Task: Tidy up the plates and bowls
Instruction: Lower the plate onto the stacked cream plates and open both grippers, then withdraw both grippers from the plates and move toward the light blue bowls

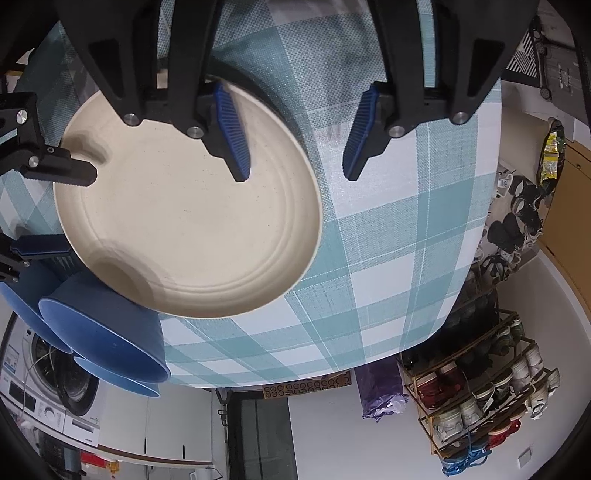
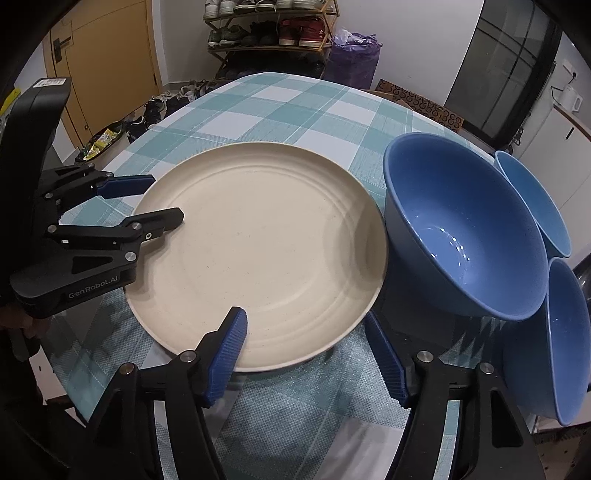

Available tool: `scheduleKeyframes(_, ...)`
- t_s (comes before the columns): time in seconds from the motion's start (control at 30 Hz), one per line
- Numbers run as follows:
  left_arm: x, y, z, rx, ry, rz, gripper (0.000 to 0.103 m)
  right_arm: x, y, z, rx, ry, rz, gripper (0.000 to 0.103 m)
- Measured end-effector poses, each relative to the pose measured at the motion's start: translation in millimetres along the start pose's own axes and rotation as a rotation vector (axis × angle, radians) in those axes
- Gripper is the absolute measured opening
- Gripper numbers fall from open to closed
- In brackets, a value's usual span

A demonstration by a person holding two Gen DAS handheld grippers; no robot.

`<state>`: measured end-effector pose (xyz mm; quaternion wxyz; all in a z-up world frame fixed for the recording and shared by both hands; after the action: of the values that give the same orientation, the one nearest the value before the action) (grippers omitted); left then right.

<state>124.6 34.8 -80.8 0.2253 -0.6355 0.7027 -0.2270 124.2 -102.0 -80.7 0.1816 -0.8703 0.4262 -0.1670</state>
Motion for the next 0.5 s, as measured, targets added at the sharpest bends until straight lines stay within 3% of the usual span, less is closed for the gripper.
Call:
scheduleKeyframes(0.27, -2.4, -0.6, -1.9, -0.005, 0.024, -0.008, 0.054, 0.8, 0.2, -8.5, 0.04, -0.034, 0.019, 0.077)
scheduleKeyframes(0.5, -8.7, -7.6, -22.6, 0.048, 0.089, -0.055, 0.055, 9.8, -4.0, -29.2, 0.137, -0.07, 0.063, 0.087)
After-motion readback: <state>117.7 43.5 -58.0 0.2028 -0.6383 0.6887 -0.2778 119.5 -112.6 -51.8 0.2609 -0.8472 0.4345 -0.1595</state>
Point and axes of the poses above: each gripper's, at about its wrist camera, not at the fingertips, and z roughly the way its jaws point, x to its right, y to its underside, the point moved 3 cm from there along z, roughly the way its jaws point, and after that the axes turned 5 degrees about -z, right-handed, at the moved point
